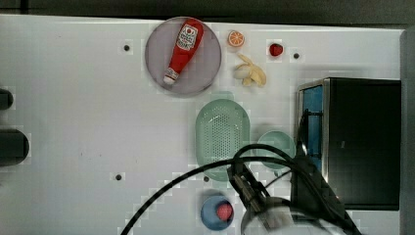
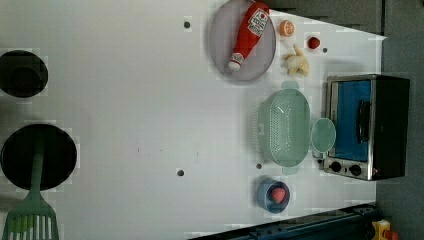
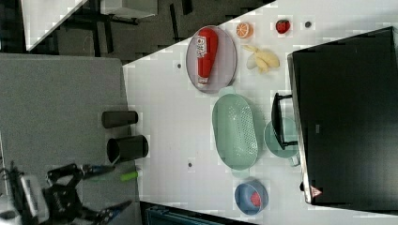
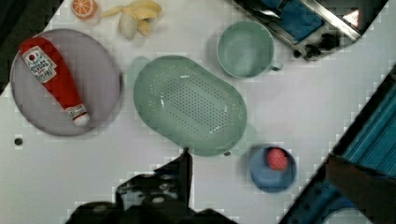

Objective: Drag strainer right to left.

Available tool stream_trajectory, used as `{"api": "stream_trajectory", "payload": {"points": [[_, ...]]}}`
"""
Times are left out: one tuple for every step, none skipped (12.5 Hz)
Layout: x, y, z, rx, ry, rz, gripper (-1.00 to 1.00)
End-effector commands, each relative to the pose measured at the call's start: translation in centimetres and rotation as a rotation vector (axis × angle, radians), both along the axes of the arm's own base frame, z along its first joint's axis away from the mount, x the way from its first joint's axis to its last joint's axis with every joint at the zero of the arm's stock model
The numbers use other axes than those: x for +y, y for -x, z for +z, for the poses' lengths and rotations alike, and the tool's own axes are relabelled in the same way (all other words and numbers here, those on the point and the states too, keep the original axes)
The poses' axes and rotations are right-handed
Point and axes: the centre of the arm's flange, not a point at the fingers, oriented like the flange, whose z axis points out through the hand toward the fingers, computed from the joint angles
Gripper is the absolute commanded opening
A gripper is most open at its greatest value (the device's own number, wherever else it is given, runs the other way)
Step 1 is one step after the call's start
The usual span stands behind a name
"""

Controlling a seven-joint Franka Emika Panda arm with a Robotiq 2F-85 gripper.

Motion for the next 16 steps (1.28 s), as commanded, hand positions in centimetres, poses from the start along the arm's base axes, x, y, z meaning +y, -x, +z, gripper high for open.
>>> {"api": "stream_trajectory", "payload": {"points": [[2.6,-4.2,-13.1,0.172,-0.012,0.033,1.0],[2.6,-4.7,-15.2,0.152,-0.011,0.017,1.0],[2.6,-5.2,-17.4,0.127,-0.01,-0.014,1.0],[2.7,-5.6,-19.5,0.104,-0.011,-0.055,1.0],[2.8,-6.0,-21.6,0.085,-0.012,-0.097,1.0],[3.0,-6.3,-23.7,0.074,-0.013,-0.141,1.0],[3.2,-6.6,-25.9,0.071,-0.014,-0.187,1.0],[3.4,-6.9,-28.0,0.07,-0.016,-0.241,1.0],[3.5,-7.1,-30.2,0.069,-0.018,-0.309,1.0],[3.6,-7.3,-32.4,0.073,-0.019,-0.376,1.0],[3.8,-7.5,-34.5,0.081,-0.019,-0.423,1.0],[4.0,-7.7,-36.6,0.093,-0.017,-0.444,1.0],[4.1,-7.9,-38.7,0.103,-0.016,-0.453,1.0],[4.1,-8.0,-40.6,0.111,-0.016,-0.454,1.0],[4.2,-8.1,-42.4,0.113,-0.017,-0.453,1.0],[4.2,-8.2,-44.0,0.114,-0.019,-0.457,1.0]]}}
